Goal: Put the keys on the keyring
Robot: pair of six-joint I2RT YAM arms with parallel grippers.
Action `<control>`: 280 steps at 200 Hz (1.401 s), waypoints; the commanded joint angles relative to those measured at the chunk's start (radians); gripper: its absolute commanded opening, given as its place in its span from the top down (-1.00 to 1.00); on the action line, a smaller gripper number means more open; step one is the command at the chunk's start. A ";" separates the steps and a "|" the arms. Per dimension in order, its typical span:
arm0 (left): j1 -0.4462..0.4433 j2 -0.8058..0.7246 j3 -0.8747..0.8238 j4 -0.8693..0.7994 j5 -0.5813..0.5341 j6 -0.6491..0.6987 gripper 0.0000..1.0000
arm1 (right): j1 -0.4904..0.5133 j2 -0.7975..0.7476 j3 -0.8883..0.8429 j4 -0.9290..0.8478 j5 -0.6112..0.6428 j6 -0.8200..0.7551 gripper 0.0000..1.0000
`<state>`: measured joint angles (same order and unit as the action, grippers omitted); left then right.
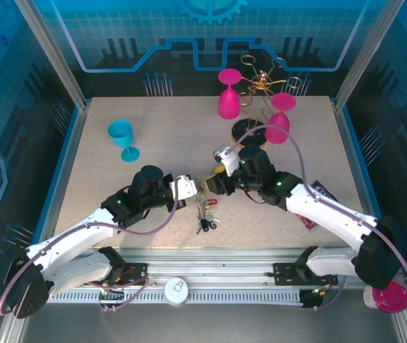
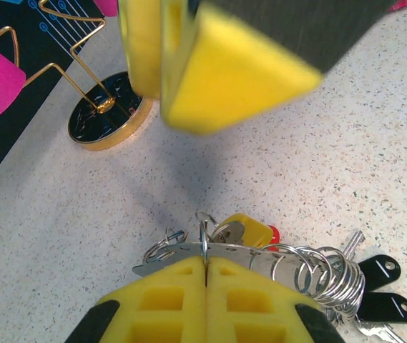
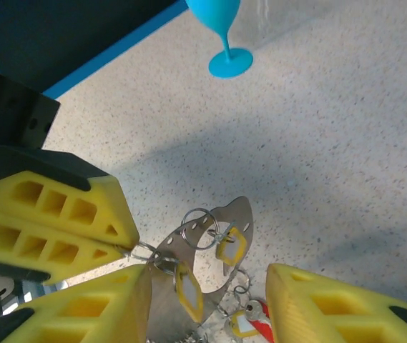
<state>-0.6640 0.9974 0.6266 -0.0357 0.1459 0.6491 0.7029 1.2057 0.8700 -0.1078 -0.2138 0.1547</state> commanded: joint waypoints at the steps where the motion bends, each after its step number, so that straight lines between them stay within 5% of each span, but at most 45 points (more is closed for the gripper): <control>1: -0.003 -0.018 -0.024 0.064 0.027 -0.048 1.00 | -0.010 -0.045 -0.101 0.125 -0.102 -0.221 0.13; 36: 0.016 -0.044 -0.066 0.147 0.075 -0.113 1.00 | -0.051 -0.025 -0.164 0.265 -0.269 -0.435 0.28; 103: 0.046 -0.059 -0.116 0.234 0.145 -0.149 1.00 | -0.069 0.080 -0.108 0.317 -0.412 -0.549 0.41; 245: 0.049 -0.064 -0.126 0.239 0.143 -0.142 1.00 | -0.048 0.184 -0.065 0.358 -0.447 -0.567 0.71; 264: 0.050 -0.065 -0.122 0.232 0.144 -0.147 1.00 | -0.047 0.181 -0.058 0.355 -0.447 -0.570 1.00; 280: 0.050 -0.058 -0.106 0.204 0.124 -0.150 1.00 | -0.042 0.171 -0.039 0.307 -0.450 -0.593 1.00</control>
<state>-0.6174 0.9524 0.5072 0.1627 0.2592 0.5190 0.6476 1.3815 0.7799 0.2241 -0.6315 -0.4053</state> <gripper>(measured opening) 0.051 0.063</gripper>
